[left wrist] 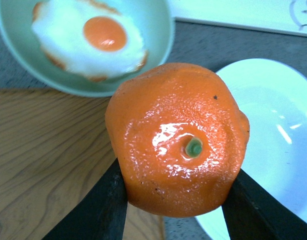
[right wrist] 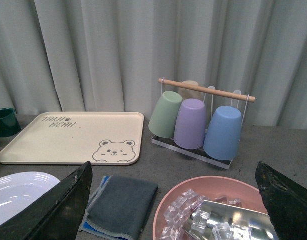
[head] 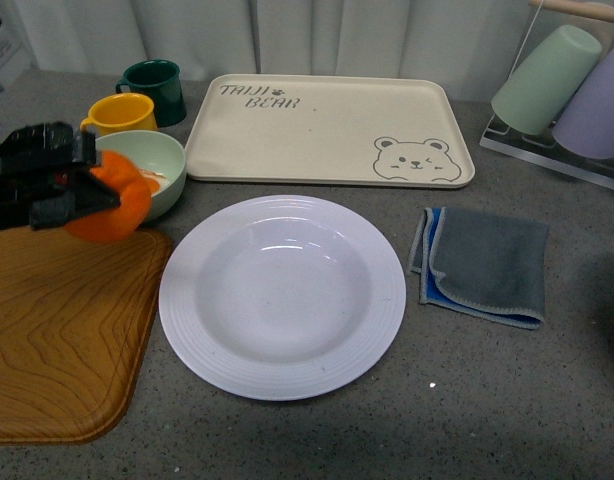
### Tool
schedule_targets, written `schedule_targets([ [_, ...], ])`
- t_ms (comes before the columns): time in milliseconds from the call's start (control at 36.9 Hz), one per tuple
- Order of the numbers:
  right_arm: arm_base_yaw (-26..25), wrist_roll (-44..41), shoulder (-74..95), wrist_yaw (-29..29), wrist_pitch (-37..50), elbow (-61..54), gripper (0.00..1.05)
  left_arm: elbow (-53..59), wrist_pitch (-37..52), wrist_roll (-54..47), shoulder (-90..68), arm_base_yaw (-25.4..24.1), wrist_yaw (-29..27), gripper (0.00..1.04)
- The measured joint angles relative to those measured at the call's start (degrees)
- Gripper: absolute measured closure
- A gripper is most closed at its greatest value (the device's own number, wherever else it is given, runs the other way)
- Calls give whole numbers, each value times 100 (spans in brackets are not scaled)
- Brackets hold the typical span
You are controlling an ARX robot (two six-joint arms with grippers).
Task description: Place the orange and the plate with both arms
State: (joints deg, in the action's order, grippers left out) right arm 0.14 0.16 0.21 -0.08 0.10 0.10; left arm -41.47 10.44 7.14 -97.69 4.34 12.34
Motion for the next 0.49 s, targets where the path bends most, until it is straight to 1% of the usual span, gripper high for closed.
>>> schedule_targets([
  [108, 0, 0, 0, 0, 0, 0, 9, -15, 59, -9, 162, 437, -138, 61],
  [135, 0, 0, 0, 0, 0, 0, 9, -17, 94, -26, 157, 610, -184, 62],
  [244, 0, 0, 0, 0, 0, 0, 9, -22, 254, -76, -4, 1110, -380, 62],
  [325, 0, 0, 0, 0, 0, 0, 9, -72, 302, -90, -214, 1458, -428, 62],
  [406, 0, 0, 0, 0, 0, 0, 9, -144, 389, -72, -501, 1770, -575, 62],
  [487, 0, 0, 0, 0, 0, 0, 9, -219, 420, -57, -737, 1928, -649, 62],
])
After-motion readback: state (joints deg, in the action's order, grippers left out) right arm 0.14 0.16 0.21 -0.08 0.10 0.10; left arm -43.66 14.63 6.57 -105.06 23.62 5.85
